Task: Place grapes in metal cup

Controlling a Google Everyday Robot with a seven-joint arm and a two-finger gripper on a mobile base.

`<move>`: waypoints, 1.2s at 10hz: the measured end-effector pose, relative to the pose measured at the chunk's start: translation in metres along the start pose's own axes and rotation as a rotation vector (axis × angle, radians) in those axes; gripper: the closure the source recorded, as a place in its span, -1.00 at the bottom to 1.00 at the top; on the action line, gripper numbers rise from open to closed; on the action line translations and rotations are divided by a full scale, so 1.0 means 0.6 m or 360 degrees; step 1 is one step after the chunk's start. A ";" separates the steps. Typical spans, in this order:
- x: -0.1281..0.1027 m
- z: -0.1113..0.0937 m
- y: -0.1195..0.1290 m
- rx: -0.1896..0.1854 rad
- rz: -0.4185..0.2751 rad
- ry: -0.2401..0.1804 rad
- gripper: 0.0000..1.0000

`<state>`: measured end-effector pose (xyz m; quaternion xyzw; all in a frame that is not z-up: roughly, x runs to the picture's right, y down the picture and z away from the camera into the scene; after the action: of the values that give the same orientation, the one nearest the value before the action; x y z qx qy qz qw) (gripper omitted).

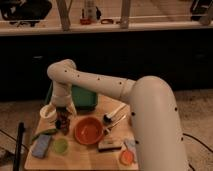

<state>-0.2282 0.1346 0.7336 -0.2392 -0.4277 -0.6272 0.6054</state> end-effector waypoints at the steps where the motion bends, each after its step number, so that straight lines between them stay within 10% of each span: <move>1: -0.001 0.000 -0.003 -0.0007 -0.0012 -0.0005 -0.60; 12: 0.003 -0.006 0.009 0.0005 -0.0020 -0.0019 -0.60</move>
<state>-0.2224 0.1309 0.7346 -0.2394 -0.4336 -0.6289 0.5993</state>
